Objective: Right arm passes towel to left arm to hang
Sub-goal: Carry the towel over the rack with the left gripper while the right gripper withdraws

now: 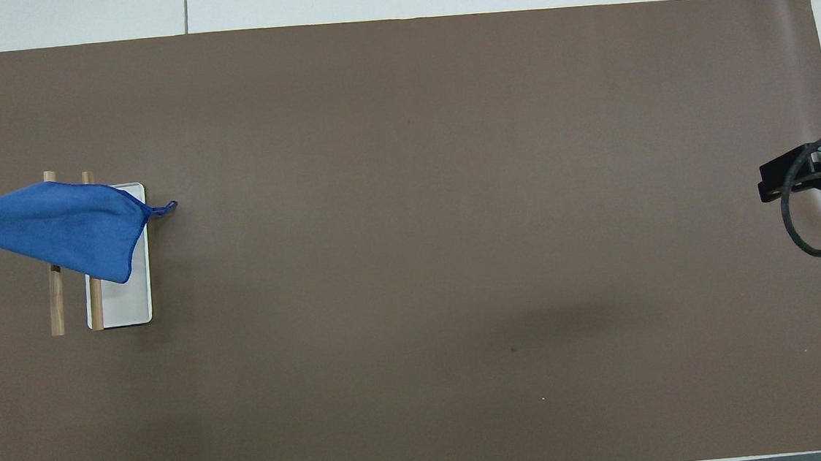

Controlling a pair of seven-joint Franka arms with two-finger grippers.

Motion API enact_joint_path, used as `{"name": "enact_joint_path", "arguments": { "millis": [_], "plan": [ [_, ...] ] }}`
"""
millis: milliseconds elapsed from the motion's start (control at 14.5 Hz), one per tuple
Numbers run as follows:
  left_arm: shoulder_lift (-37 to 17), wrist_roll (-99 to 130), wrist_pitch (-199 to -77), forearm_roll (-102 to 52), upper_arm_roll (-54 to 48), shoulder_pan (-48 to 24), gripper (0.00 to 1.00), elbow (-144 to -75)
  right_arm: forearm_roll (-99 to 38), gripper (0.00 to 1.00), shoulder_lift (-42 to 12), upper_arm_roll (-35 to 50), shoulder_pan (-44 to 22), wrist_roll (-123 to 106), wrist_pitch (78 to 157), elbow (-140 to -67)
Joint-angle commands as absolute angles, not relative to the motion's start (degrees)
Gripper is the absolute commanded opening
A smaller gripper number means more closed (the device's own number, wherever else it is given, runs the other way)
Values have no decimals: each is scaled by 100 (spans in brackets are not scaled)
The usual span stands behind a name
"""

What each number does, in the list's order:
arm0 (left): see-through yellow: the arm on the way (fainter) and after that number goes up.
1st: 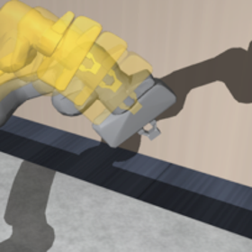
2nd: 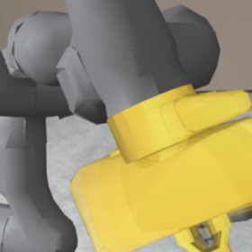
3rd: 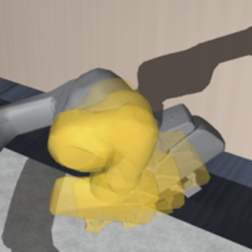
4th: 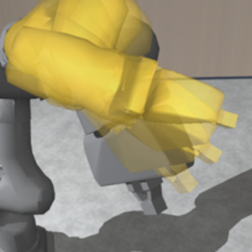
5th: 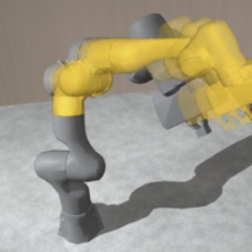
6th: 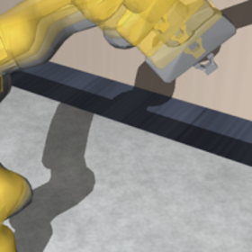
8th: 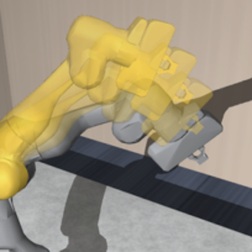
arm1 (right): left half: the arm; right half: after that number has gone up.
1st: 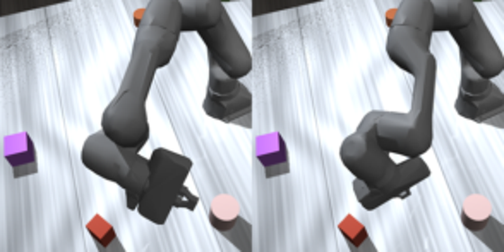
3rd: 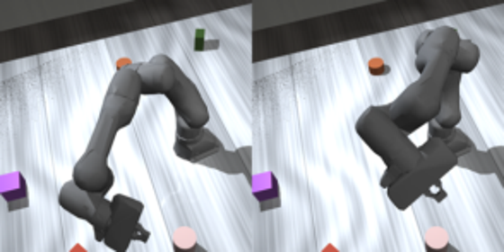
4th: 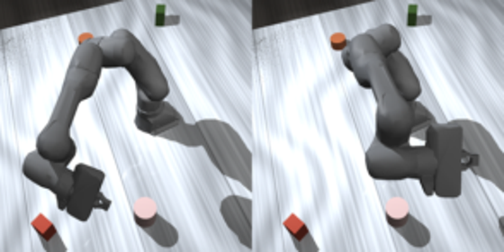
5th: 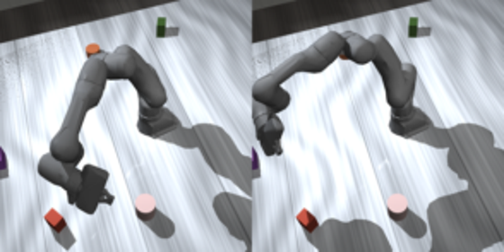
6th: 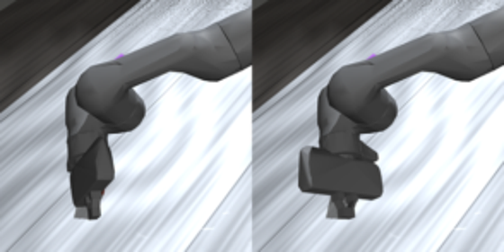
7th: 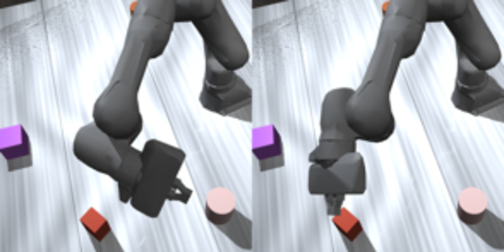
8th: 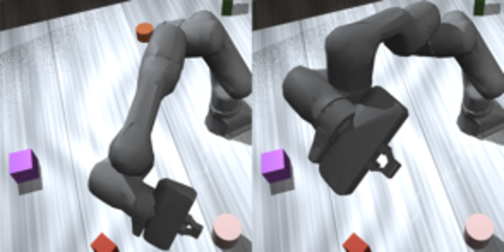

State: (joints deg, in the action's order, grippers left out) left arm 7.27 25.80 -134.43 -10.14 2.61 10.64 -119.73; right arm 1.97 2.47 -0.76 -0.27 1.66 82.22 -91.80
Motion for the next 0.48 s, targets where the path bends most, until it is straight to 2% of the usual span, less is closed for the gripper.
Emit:
{"name": "enact_joint_path", "arguments": {
  "millis": [0, 415],
  "plan": [
    [897, 2566, -13711, -932, 211, 1239, 0, -12199, 247, 100, 211, -17, 176, 9, 8122, -9097],
    [826, 2566, -14194, -940, 211, 1406, 0, -12533, 246, 100, 220, -53, 202, -44, 8068, -9141]
  ]
}}
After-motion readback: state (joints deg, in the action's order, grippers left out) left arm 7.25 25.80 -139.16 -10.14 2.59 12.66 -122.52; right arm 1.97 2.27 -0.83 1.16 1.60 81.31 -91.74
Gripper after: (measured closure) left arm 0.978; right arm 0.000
